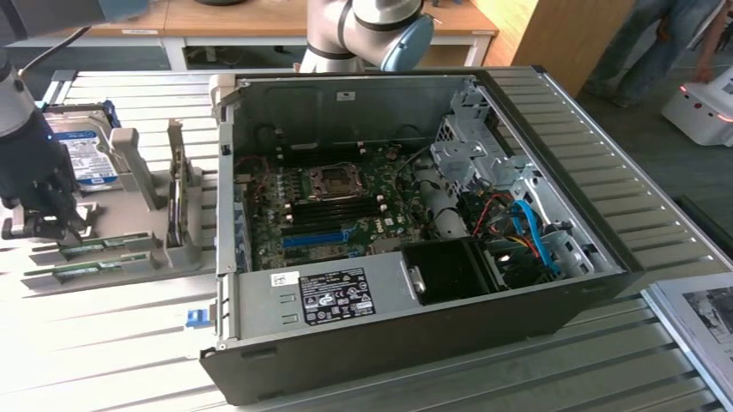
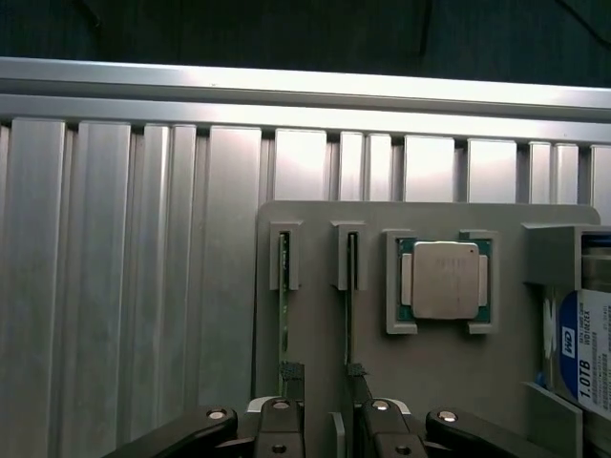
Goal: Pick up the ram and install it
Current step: 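Pick up the ram and move it above insertion slot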
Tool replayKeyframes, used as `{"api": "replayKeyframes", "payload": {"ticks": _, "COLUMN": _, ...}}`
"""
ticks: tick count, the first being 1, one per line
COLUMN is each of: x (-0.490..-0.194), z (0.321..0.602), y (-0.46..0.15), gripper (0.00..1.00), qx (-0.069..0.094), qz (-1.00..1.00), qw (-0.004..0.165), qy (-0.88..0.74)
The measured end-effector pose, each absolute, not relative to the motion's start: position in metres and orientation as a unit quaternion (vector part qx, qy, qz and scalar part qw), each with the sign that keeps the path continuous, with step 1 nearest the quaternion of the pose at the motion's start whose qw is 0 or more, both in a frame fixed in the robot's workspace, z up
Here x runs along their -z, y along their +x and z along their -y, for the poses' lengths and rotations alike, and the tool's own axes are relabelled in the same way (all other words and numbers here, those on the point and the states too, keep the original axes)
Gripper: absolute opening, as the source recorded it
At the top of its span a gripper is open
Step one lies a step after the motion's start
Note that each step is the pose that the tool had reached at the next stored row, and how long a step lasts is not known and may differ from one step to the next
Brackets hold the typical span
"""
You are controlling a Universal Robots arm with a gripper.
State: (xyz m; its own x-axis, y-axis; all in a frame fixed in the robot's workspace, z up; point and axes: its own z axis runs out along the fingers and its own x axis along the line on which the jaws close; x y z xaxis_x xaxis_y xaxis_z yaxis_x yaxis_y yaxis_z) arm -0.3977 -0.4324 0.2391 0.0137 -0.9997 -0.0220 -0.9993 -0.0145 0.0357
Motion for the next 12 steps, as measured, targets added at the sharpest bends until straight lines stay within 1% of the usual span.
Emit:
{"api": "replayKeyframes", "payload": {"ticks": 7, "x": -0.2306, "z": 0.4324, "y": -0.3979, "gripper": 0.29, "qx": 0.02, "qz": 0.702, "qw": 0.005, "qy": 0.712}}
{"api": "replayKeyframes", "payload": {"ticks": 12, "x": -0.23, "z": 0.4324, "y": -0.3979, "gripper": 0.29, "qx": 0.02, "qz": 0.702, "qw": 0.005, "qy": 0.712}}
